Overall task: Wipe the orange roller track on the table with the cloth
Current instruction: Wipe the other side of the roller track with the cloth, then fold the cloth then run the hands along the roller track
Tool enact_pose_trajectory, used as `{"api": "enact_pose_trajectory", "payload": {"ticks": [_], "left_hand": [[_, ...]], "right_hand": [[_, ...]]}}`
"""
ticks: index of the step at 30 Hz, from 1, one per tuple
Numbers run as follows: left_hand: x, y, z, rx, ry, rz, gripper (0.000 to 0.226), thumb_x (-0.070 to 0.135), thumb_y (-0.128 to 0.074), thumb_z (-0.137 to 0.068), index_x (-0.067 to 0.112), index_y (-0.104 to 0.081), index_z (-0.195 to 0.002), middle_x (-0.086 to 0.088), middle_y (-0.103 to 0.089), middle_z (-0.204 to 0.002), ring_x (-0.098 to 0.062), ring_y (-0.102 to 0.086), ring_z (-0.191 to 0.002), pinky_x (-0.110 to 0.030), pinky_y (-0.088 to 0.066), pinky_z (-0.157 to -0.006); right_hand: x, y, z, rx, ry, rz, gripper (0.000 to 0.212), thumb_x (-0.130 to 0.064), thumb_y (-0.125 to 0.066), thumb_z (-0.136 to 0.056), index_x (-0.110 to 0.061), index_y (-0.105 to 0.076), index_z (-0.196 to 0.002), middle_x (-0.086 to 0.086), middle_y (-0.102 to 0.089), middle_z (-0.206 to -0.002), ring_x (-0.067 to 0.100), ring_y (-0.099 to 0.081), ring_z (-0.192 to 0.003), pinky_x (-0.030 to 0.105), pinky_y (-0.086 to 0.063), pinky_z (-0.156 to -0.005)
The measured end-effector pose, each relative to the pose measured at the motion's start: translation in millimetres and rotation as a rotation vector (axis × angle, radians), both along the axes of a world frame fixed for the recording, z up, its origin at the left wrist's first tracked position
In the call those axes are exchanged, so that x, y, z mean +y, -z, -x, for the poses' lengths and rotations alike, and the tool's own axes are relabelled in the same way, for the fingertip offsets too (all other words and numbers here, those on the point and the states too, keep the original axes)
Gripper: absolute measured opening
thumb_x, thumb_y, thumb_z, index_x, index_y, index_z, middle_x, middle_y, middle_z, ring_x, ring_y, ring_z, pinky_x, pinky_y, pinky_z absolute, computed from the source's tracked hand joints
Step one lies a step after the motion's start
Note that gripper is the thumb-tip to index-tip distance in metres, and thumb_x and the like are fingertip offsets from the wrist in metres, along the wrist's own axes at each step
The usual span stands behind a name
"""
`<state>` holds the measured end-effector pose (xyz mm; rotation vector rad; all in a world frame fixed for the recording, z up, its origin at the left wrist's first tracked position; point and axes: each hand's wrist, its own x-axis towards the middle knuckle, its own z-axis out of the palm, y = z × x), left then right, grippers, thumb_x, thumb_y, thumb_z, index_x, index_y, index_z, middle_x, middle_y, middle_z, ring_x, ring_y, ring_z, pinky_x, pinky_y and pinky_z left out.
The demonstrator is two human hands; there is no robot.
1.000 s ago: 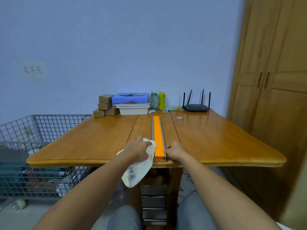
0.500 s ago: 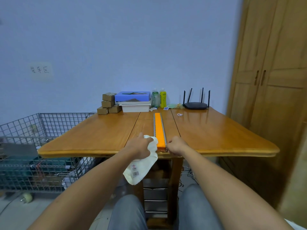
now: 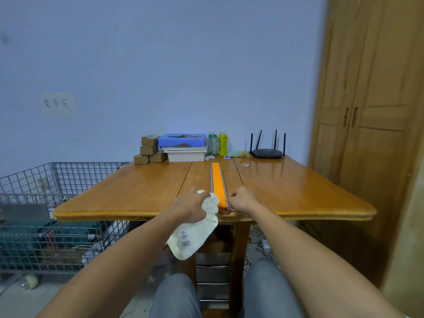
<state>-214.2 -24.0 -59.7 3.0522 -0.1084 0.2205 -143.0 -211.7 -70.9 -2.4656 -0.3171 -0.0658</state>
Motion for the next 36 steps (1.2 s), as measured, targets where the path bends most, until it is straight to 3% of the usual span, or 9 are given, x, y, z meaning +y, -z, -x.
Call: {"api": "enact_pose_trajectory", "payload": {"ticks": [8, 12, 17, 19, 22, 25, 29, 33, 36], "left_hand": [[5.8, -19.4, -12.9, -0.102, -0.014, 0.205, 0.072, 0.038, -0.067, -0.087, 0.035, -0.038, -0.153, -0.009, -0.042, -0.144, -0.031, -0.052, -0.123, -0.037, -0.048, -0.091], [-2.1, -26.3, -19.5, -0.250, -0.017, 0.446, 0.078, 0.040, -0.070, -0.087, 0.032, -0.035, -0.156, -0.009, -0.039, -0.141, -0.031, -0.052, -0.124, -0.034, -0.045, -0.089], [-14.1, -33.4, -32.6, -0.385, 0.087, 0.690, 0.097, 0.037, -0.081, -0.076, 0.038, -0.027, -0.156, -0.001, -0.034, -0.123, -0.019, -0.052, -0.107, -0.028, -0.052, -0.082], [-14.1, -38.8, -36.8, -0.351, 0.163, 0.888, 0.110, 0.037, -0.090, -0.070, 0.043, -0.022, -0.156, 0.003, -0.034, -0.126, -0.014, -0.049, -0.113, -0.024, -0.049, -0.086], [-3.3, -53.9, -44.7, -0.324, 0.179, 1.206, 0.108, 0.045, -0.091, -0.071, 0.041, -0.022, -0.154, 0.005, -0.046, -0.134, -0.015, -0.055, -0.120, -0.040, -0.051, -0.101], [17.3, -74.0, -56.9, -0.186, 0.165, 1.317, 0.084, 0.052, -0.089, -0.072, 0.028, -0.049, -0.141, -0.002, -0.062, -0.132, -0.023, -0.065, -0.116, -0.051, -0.053, -0.102], [39.6, -91.7, -72.2, 0.034, 0.316, 1.495, 0.052, 0.025, -0.081, -0.086, 0.009, -0.063, -0.132, -0.012, -0.072, -0.127, -0.031, -0.068, -0.118, -0.054, -0.049, -0.106], [58.7, -101.1, -92.9, 0.015, 0.293, 1.476, 0.053, 0.029, -0.091, -0.072, 0.004, -0.057, -0.103, -0.025, -0.066, -0.119, -0.036, -0.067, -0.105, -0.053, -0.050, -0.090], [50.2, -110.6, -99.8, 0.096, 0.316, 1.395, 0.065, 0.039, -0.089, -0.075, 0.009, -0.059, -0.125, -0.014, -0.067, -0.128, -0.035, -0.068, -0.115, -0.056, -0.054, -0.098]], "right_hand": [[7.6, -17.8, 0.3, 0.041, -0.135, -0.262, 0.038, -0.051, -0.056, -0.092, -0.015, -0.071, -0.090, 0.013, -0.068, -0.084, 0.019, -0.055, -0.060, 0.031, -0.043, -0.057], [17.8, -41.8, 16.9, 0.305, -0.224, -0.460, 0.064, -0.082, -0.053, -0.079, -0.028, -0.069, -0.110, -0.006, -0.072, -0.109, 0.016, -0.067, -0.097, 0.032, -0.051, -0.069], [33.7, -56.0, 4.3, 0.167, -0.257, -0.650, 0.028, -0.049, -0.071, -0.087, -0.029, -0.069, -0.107, -0.006, -0.077, -0.101, 0.015, -0.073, -0.094, 0.043, -0.058, -0.090], [30.7, -62.1, -7.3, 0.100, -0.213, -0.704, 0.021, -0.028, -0.072, -0.087, -0.026, -0.070, -0.107, -0.003, -0.077, -0.097, 0.019, -0.074, -0.090, 0.043, -0.060, -0.084], [18.7, -76.9, -20.4, 0.075, -0.229, -0.786, 0.026, -0.013, -0.072, -0.085, -0.020, -0.072, -0.109, -0.005, -0.077, -0.092, 0.009, -0.074, -0.079, 0.024, -0.055, -0.061], [10.2, -90.5, -31.6, 0.079, -0.303, -0.833, 0.031, -0.010, -0.075, -0.084, -0.019, -0.071, -0.114, -0.002, -0.077, -0.101, 0.012, -0.074, -0.088, 0.024, -0.056, -0.066], [-0.2, -111.8, -46.8, 0.057, -0.383, -0.784, 0.036, -0.010, -0.077, -0.083, -0.017, -0.070, -0.118, 0.000, -0.076, -0.109, 0.019, -0.073, -0.098, 0.035, -0.059, -0.081], [-17.7, -132.2, -63.5, 0.035, -0.375, -0.712, 0.035, -0.006, -0.076, -0.082, -0.016, -0.070, -0.115, 0.000, -0.076, -0.106, 0.019, -0.073, -0.095, 0.035, -0.059, -0.079], [-21.0, -143.3, -72.3, 0.039, -0.394, -0.684, 0.038, -0.011, -0.081, -0.078, -0.019, -0.071, -0.114, -0.001, -0.076, -0.105, 0.020, -0.074, -0.094, 0.040, -0.061, -0.082]]}}
